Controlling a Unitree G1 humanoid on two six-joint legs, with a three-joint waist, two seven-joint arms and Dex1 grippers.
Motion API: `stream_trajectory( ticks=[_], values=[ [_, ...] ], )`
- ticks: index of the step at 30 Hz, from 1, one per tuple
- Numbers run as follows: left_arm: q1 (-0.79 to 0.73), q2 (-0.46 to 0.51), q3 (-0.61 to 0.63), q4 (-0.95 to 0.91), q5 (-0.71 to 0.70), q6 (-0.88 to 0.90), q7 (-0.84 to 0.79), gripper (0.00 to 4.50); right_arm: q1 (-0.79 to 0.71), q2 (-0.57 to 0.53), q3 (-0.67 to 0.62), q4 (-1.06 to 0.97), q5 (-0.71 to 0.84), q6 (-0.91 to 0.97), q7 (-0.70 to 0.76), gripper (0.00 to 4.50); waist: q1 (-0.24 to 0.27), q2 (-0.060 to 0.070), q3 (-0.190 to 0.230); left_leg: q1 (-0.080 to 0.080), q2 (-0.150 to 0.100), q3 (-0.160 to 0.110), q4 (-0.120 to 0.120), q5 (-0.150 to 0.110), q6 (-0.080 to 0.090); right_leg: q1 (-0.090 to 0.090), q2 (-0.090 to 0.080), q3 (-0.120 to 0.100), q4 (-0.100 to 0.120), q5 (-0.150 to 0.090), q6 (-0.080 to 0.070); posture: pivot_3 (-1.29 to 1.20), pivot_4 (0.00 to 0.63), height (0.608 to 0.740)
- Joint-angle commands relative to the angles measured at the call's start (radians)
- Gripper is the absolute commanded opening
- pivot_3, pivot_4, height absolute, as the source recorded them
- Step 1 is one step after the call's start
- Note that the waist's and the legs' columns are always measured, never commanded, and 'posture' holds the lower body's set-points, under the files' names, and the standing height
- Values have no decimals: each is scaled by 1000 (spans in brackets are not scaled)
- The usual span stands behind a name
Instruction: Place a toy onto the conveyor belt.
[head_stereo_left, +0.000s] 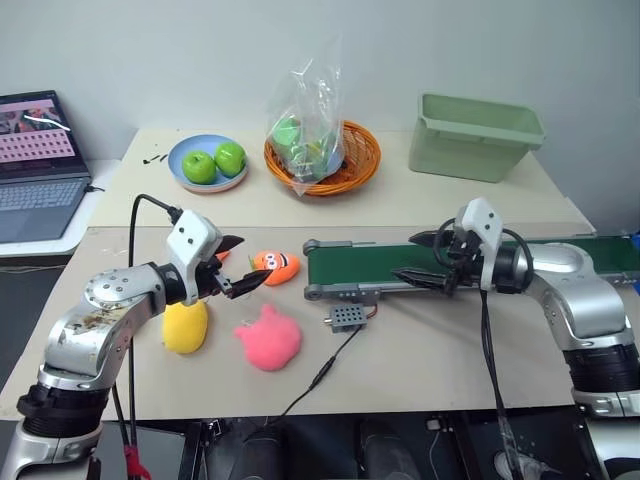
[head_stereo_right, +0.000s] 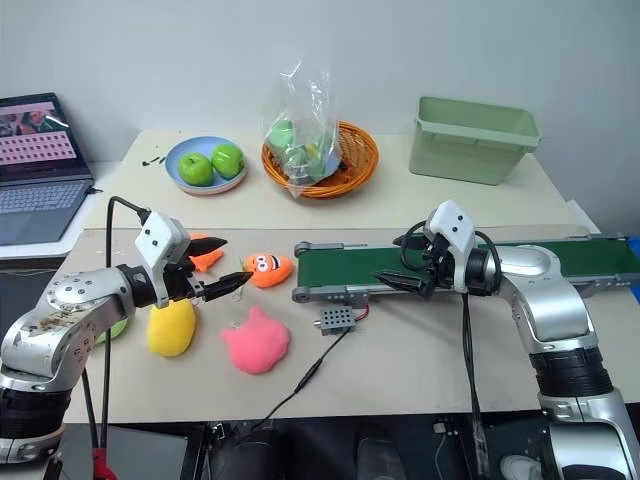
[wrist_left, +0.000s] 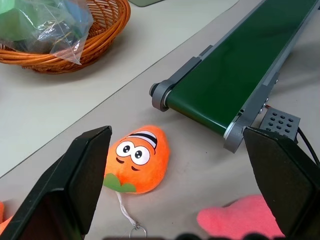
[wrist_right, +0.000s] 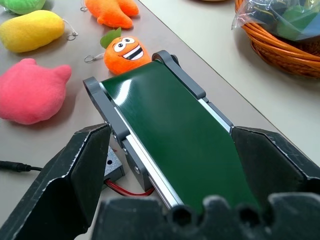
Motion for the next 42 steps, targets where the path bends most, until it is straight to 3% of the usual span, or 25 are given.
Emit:
stream_trajectory(
  ticks=[1, 8, 11, 20, 23, 26, 31, 37, 42],
  values=[
    [-2, 7, 28, -27, 15, -28, 9, 4447, -25, -1, -19, -5, 4, -14, 5, 4500, 0, 0, 0, 0, 0, 0, 0, 0, 0, 0, 0, 0, 0, 0, 0, 0, 150, 740],
    [2, -32, 135, -5, -16, -31, 69, 4447, -103, 21, -25, -18, 73, 29, 52, 4500, -5, 0, 0, 0, 1, 0, 0, 0, 0, 0, 0, 0, 0, 0, 0, 0, 150, 740],
    [32, -14, 165, 12, 43, -59, 104, 4447, -121, 26, -12, 2, 72, 14, 77, 4500, -1, 0, 0, 0, 0, -1, 0, 0, 0, 0, 0, 0, 0, 0, 0, 0, 150, 740],
    [175, -42, 426, 0, 33, 25, 266, 4447, -181, 83, 72, 98, 28, -63, 165, 4500, -6, 0, 0, 0, 0, 0, 0, 0, 0, 0, 0, 0, 0, 0, 0, 0, 150, 740],
    [208, -113, 571, -28, -55, 108, 345, 4447, -224, 121, 101, 159, 7, -98, 187, 4500, -6, 0, 0, 1, 0, 0, 0, 0, 0, 0, 0, 0, 1, 0, 0, 0, 150, 740],
    [204, -204, 785, -15, -263, 203, 417, 4447, -250, 148, 124, 197, -9, -128, 213, 4500, -5, 0, 0, 1, 1, -3, 0, 0, 0, 0, -1, -1, 1, 0, -1, 0, 150, 740],
    [294, -279, 1023, 26, -490, 273, 500, 4447, -284, 170, 143, 262, -46, -176, 237, 4500, -4, 0, 0, 1, 0, -8, 0, 0, -1, 0, -2, -1, 1, 1, -1, 0, 150, 740],
    [429, -363, 1114, 132, -706, 282, 507, 4447, -314, 193, 151, 333, -84, -222, 250, 4500, -3, 0, 0, 2, 0, -7, 0, 1, -2, 0, -2, -1, 1, 1, -1, 0, 150, 740],
    [474, -376, 1039, 286, -668, 262, 552, 4447, -329, 198, 151, 365, -109, -246, 257, 4500, -1, 0, 0, 5, 0, -3, 0, 2, -5, 3, -1, -2, 2, 1, -2, 0, 150, 740]
  ],
)
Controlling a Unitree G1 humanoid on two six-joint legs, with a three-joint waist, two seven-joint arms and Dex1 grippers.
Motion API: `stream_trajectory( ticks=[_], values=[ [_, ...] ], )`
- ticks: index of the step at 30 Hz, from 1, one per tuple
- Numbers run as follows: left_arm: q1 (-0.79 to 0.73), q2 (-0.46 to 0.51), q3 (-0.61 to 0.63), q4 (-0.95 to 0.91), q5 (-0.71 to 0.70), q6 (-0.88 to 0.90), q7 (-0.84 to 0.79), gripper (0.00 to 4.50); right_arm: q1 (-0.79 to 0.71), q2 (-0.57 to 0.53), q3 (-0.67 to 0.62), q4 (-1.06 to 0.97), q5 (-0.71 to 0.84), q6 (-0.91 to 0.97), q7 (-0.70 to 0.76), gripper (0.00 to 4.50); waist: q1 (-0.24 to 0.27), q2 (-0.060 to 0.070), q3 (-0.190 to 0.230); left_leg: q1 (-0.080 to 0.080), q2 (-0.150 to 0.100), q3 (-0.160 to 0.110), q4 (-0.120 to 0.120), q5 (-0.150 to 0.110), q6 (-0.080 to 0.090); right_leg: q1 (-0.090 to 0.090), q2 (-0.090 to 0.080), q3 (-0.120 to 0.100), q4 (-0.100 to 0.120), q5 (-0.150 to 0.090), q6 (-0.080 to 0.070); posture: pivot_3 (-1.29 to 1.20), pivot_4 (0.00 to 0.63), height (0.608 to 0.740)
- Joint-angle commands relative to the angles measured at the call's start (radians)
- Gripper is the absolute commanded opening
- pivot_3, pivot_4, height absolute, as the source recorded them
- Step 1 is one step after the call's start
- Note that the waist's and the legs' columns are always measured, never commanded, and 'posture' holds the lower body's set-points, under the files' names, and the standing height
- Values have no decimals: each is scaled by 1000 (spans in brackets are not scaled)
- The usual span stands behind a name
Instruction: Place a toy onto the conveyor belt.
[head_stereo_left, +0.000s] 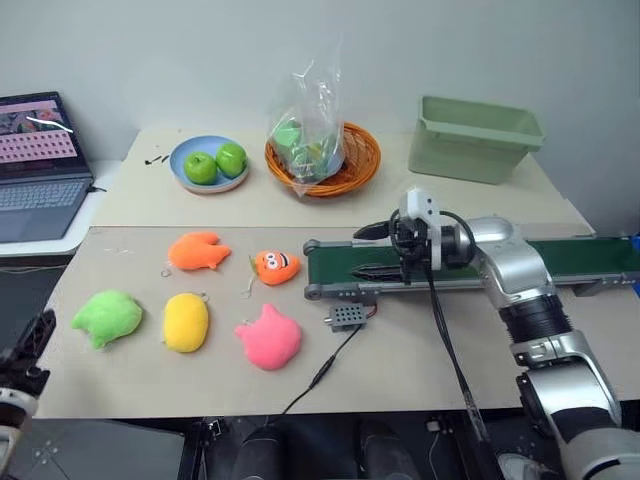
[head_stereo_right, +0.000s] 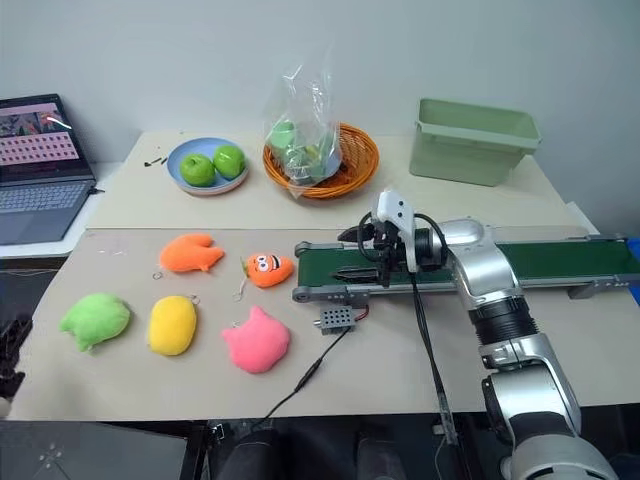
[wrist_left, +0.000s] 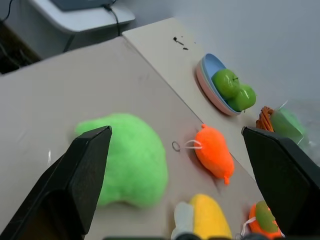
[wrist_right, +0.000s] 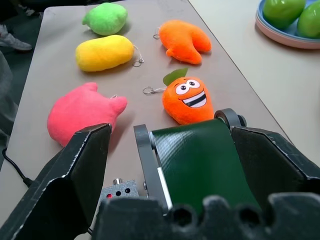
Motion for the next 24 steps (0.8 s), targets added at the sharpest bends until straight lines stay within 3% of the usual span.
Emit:
stream_trajectory(
  ticks=[1, 10, 24],
  values=[
    [-7, 5, -30, 80, -10, -25, 32, 4447, -32, -4, -19, 6, -9, -34, 10, 4500, 1, 0, 0, 0, 0, 0, 0, 0, 0, 0, 0, 0, 0, 0, 0, 0, 150, 740],
    [-114, -9, -70, 196, -123, -42, 71, 4447, -15, -38, -43, -35, -14, -19, 5, 4500, -1, 0, 0, -2, 0, 0, 0, 0, -1, -1, 0, 0, 0, 0, 0, 0, 150, 740],
    [-215, 0, -157, 277, -135, -131, 110, 4447, 5, -81, -57, -78, -11, 8, -12, 4500, -1, -1, 0, -1, 0, 0, 0, 0, -1, -1, 0, 0, -1, 0, -1, 0, 150, 740]
  ],
)
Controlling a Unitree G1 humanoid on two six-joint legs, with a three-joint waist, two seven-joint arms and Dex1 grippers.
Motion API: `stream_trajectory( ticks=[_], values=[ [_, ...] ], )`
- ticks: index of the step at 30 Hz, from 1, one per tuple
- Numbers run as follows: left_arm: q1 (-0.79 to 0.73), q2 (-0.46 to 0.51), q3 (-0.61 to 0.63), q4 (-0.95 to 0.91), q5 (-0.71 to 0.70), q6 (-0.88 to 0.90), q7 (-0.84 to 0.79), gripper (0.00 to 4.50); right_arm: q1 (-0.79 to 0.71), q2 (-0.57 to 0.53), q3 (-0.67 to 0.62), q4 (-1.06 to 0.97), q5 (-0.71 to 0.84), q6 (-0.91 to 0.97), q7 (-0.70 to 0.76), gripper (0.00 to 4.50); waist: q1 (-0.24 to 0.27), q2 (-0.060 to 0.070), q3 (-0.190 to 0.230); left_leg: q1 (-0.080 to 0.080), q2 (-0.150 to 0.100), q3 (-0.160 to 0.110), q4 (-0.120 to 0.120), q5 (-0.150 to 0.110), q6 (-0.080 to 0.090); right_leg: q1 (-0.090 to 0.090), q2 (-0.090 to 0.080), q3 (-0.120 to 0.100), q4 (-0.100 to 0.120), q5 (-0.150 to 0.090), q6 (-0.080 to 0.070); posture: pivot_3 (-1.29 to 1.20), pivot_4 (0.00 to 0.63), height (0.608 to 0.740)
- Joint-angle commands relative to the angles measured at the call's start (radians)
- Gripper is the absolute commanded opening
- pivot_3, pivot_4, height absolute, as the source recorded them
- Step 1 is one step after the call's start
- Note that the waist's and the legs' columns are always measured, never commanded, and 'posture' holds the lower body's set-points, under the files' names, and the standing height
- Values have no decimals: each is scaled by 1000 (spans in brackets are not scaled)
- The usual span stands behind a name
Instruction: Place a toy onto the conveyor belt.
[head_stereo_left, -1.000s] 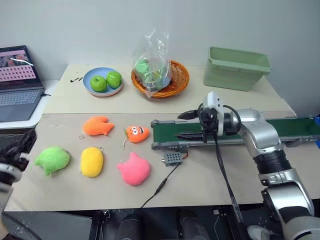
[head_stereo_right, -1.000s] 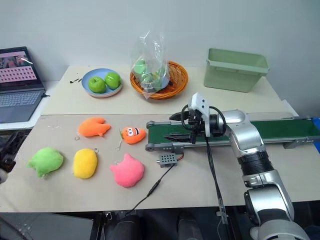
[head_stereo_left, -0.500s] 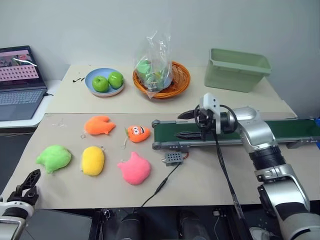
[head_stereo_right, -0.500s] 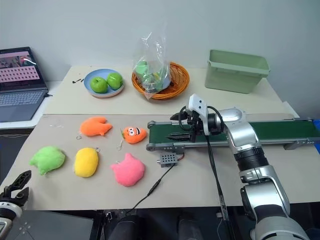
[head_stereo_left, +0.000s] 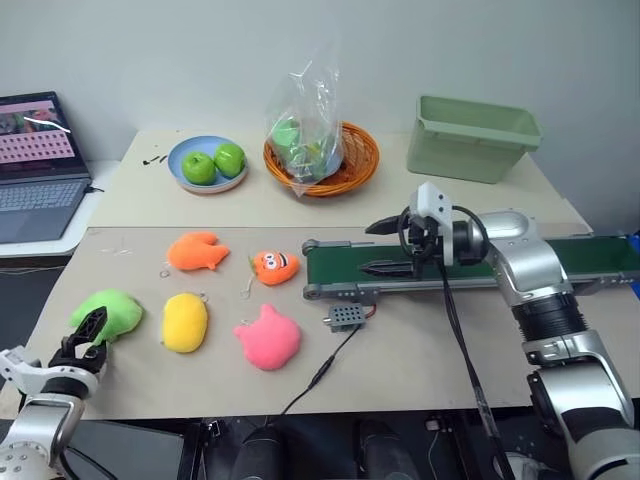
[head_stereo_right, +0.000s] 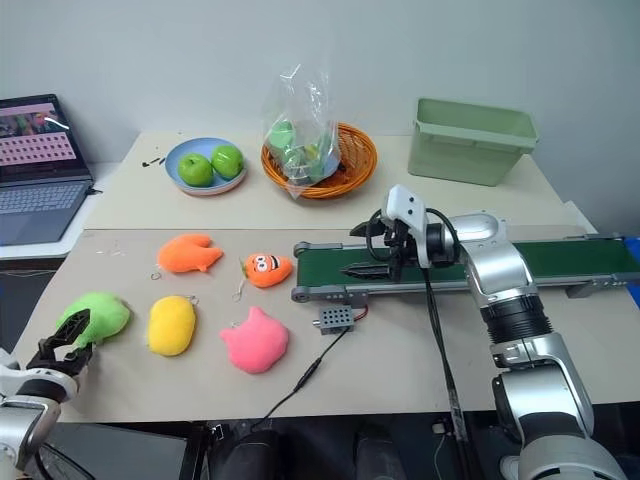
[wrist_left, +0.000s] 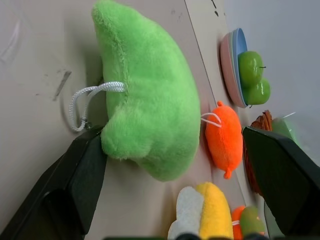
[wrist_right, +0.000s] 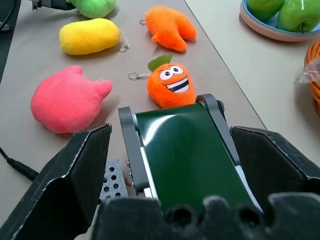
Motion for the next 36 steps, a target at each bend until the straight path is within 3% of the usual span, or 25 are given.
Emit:
stream_trajectory(
  ticks=[1, 6, 7, 8, 17, 19, 26, 32, 36],
  values=[
    [-12, 14, -3, 14, -12, -35, -4, 4447, -6, -27, -41, -36, 10, 4, -6, 4500, 0, 0, 0, 0, 0, 0, 0, 0, 0, 0, 0, 0, 0, 0, 0, 0, 150, 740],
    [-16, 14, -8, 51, -3, -68, -6, 4447, -8, -41, -40, -33, 5, 1, -8, 4500, -1, 0, 0, 0, 0, 0, 0, 0, 0, 0, 0, 0, 0, 0, 0, 0, 150, 740],
    [-17, 13, -9, 57, -1, -75, -7, 3933, -7, -43, -40, -35, 4, 1, -8, 4500, -1, 0, 0, 0, 0, 0, 0, 0, 0, 0, 0, 0, 0, 0, 0, 0, 150, 740],
    [-17, 13, -10, 61, -2, -80, -9, 3753, -5, -46, -39, -37, 4, 1, -7, 4500, -1, 0, 0, 0, 0, 0, 0, 0, 0, 0, 0, 0, 0, 0, 0, 0, 150, 740],
    [-2, 29, -64, 21, 68, -164, -90, 379, -2, -54, -37, -31, -2, -2, -14, 4500, 0, 0, 0, 0, 0, 0, 0, 0, 0, 0, 0, 0, 0, 0, 0, 0, 150, 740],
    [2, 41, -118, -60, 124, -195, -120, 379, -2, -54, -37, -30, -3, -3, -15, 4500, 0, 0, 0, 0, 0, 0, 0, 0, 0, 0, 0, 0, 0, 0, 0, 0, 150, 740],
    [-116, 56, -225, -333, 98, -201, -66, 379, -2, -65, -48, -26, -8, -1, -23, 4500, 7, 0, 0, -2, 0, -1, 0, 0, 0, 0, 0, -1, -1, 0, 0, 0, 150, 740],
    [-223, 185, -550, -362, 516, -320, -101, 379, 7, -74, -66, -42, -6, 10, -54, 4500, 3, 0, 0, -2, -1, 0, 0, 0, 0, 0, 0, 0, -2, 0, 0, 0, 150, 740],
    [-269, 359, -978, -353, 997, -499, -202, 379, 44, -96, -84, -85, 0, 25, -76, 4500, 4, 0, 0, -3, -1, 0, -1, 0, 0, -1, 1, 0, -2, 0, 0, 0, 150, 740]
  ],
)
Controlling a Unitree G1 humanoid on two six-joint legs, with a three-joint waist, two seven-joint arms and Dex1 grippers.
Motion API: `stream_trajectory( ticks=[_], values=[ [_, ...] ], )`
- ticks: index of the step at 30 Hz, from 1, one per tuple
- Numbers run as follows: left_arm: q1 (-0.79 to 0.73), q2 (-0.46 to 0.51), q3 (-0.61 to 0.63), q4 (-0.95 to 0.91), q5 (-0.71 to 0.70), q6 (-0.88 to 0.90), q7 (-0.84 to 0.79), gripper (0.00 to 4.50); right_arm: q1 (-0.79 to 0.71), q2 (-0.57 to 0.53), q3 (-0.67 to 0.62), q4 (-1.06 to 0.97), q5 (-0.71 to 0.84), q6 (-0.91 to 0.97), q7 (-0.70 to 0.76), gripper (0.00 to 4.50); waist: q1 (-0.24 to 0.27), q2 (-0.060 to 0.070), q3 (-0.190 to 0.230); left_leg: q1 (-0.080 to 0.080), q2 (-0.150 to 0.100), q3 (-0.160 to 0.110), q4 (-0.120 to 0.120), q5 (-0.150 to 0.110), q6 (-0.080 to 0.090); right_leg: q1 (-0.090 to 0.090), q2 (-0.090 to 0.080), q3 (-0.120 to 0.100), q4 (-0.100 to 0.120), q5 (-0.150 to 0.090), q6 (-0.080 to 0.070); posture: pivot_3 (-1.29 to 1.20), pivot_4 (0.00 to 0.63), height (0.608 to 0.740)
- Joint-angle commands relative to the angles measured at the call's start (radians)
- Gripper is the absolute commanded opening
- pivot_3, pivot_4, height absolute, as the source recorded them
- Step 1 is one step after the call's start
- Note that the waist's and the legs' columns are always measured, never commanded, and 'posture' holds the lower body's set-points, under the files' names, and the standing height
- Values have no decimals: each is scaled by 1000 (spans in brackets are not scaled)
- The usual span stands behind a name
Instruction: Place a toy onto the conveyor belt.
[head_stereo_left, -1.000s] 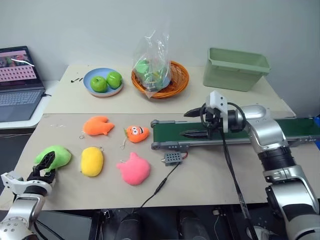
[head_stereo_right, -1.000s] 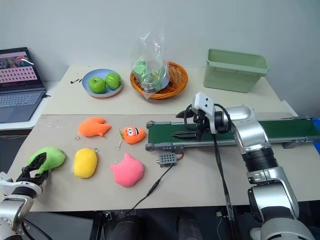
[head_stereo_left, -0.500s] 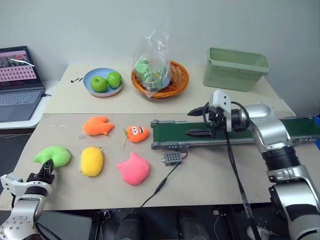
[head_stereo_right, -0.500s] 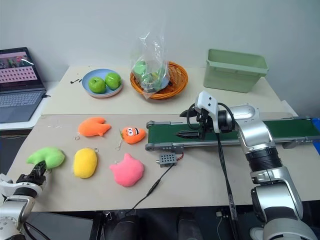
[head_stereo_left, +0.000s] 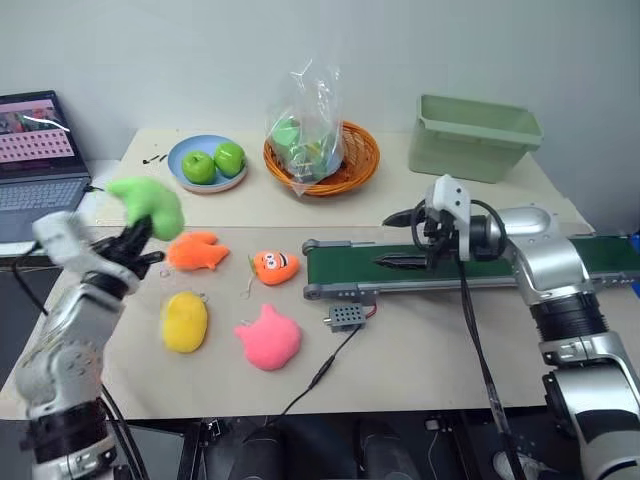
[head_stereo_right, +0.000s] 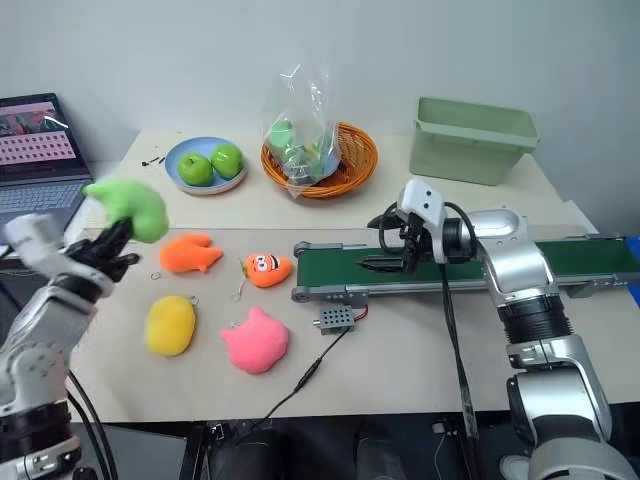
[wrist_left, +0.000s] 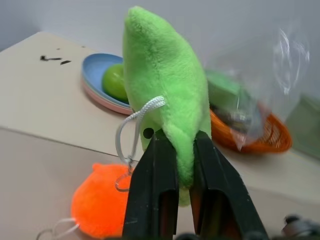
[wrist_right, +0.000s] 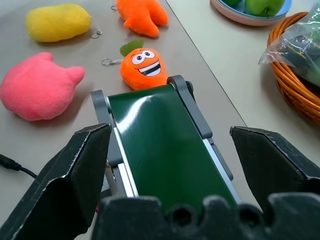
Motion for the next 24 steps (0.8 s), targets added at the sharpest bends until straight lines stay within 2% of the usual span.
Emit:
stream_trajectory(
  ticks=[1, 5, 8, 11, 18, 24],
  values=[
    [-56, 68, -277, -12, 349, -172, -71, 379, 25, -28, -54, -66, 13, 15, -26, 4500, 1, 0, 0, 0, 0, 0, 0, 0, 0, 0, 0, 0, -1, 0, 0, 0, 150, 740],
    [-211, 103, -514, 75, 711, -358, -87, 379, 74, -51, -82, -117, 21, 39, -54, 4500, 6, 0, 0, -2, 0, 0, 0, 0, 0, -1, 0, 0, -1, 0, 0, 0, 150, 740],
    [-281, 94, -571, 128, 822, -470, -98, 379, 92, -58, -92, -142, 25, 52, -70, 4500, 4, 0, 0, -3, 0, 0, 0, 0, 0, -2, 0, 0, -1, 0, 0, 0, 150, 740],
    [-416, 113, -708, 205, 1074, -757, -65, 379, 117, -65, -110, -172, 32, 65, -90, 4500, 3, 0, 0, -3, 0, 0, 0, 0, 1, -2, 0, 0, -1, 0, 0, 0, 150, 740],
    [-530, 53, -766, 378, 1203, -1000, -46, 379, 159, -80, -138, -229, 43, 95, -124, 4500, 2, 0, 0, -3, 0, 1, 0, 0, 1, -2, 0, 1, -1, 1, 1, 0, 150, 740],
    [-577, -12, -799, 543, 1272, -1094, -38, 379, 195, -90, -166, -274, 53, 119, -147, 4500, 5, 0, 1, -3, 0, 1, 2, 0, 1, -1, -1, 0, -1, 1, 2, 0, 150, 740]
  ],
)
